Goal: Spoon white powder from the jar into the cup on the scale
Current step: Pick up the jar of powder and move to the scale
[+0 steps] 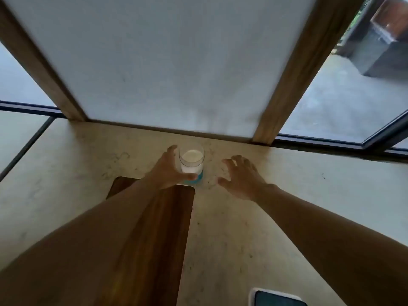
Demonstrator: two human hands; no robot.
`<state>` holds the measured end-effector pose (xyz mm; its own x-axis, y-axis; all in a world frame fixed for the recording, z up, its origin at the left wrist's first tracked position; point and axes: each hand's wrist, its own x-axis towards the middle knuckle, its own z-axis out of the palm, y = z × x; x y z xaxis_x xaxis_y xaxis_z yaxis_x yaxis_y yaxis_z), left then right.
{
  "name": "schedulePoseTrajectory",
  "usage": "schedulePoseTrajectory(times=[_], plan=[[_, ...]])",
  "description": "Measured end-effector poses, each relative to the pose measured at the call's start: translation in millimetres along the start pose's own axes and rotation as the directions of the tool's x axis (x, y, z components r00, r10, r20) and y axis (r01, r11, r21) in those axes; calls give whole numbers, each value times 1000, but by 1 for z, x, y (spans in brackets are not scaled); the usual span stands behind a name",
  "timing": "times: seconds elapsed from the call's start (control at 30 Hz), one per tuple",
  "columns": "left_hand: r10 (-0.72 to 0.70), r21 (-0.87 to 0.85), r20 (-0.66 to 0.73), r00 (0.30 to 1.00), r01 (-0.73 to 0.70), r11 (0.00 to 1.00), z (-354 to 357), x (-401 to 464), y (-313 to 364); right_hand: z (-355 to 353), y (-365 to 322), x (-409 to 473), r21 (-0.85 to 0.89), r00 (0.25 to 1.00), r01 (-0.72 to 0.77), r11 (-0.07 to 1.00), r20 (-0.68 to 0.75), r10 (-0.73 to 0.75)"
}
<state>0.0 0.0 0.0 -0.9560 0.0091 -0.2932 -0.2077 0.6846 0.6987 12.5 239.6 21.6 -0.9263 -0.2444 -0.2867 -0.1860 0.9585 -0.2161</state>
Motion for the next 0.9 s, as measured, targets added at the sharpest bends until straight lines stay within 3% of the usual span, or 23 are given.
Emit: schedulePoseTrajectory(times=[0.17,0.3,0.6,0.9], plan=[[86,-198,-26,996,-89,976,23,21,-7,25,8,17,-8,999,-25,1000,-23,25],[71,-271,-99,992,-96,958,29,27,-9,35,6,26,9,999,-27,1000,-27,28],[39,-329,-35,999,-48,943,42,34,-24,36,7,28,52,999,-18,998,-28,19],[56,-347,-92,994,-85,934,48,38,-21,38,10,25,63,999,-28,998,-19,29]])
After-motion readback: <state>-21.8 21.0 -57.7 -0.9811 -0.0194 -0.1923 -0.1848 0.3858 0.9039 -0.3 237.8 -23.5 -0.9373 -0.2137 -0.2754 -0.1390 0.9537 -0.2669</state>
